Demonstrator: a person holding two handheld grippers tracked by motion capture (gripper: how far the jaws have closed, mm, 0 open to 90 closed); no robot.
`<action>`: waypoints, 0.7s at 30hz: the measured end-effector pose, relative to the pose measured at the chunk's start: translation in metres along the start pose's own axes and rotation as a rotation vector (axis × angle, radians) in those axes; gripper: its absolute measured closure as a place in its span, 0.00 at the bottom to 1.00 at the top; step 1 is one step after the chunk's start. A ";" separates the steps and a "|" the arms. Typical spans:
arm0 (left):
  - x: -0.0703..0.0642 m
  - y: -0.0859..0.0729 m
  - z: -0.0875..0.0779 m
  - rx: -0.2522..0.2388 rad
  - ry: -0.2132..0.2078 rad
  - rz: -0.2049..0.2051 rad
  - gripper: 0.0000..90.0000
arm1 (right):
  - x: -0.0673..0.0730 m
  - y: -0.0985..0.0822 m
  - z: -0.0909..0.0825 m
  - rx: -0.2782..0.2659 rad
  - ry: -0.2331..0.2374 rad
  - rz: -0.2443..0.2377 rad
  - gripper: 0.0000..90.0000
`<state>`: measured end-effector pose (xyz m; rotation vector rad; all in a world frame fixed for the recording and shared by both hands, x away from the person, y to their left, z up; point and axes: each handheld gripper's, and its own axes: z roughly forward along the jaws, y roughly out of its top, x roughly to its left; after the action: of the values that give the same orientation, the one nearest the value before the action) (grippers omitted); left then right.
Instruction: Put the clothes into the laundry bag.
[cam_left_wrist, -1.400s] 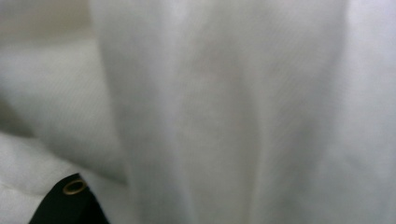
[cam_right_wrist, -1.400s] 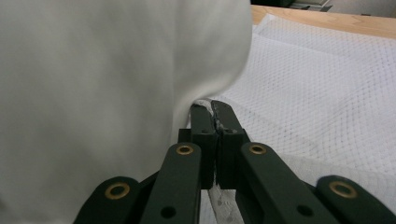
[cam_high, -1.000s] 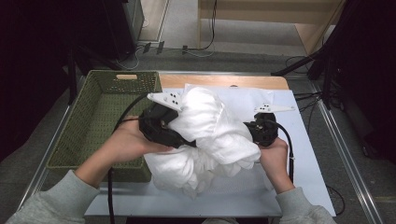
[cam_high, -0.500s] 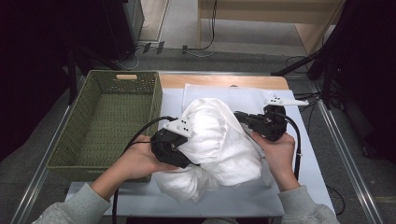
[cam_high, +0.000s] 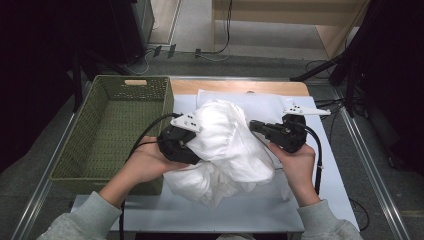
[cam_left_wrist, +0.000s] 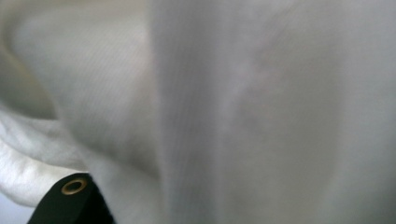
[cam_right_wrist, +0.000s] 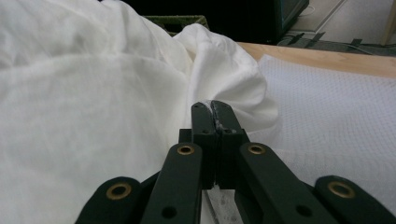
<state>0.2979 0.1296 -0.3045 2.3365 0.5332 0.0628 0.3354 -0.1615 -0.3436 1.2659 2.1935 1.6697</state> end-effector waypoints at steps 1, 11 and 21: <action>-0.002 0.000 0.006 0.003 -0.010 0.004 0.71 | -0.001 -0.001 0.001 0.002 -0.005 -0.001 1.00; -0.011 -0.003 0.053 0.016 -0.012 -0.046 0.71 | -0.007 -0.005 0.001 0.008 -0.007 0.051 1.00; 0.007 0.000 0.051 -0.035 0.066 -0.101 0.71 | 0.015 0.001 -0.006 0.000 0.031 0.011 1.00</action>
<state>0.3145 0.0994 -0.3422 2.2761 0.6773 0.1019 0.3224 -0.1561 -0.3346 1.2622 2.2084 1.7044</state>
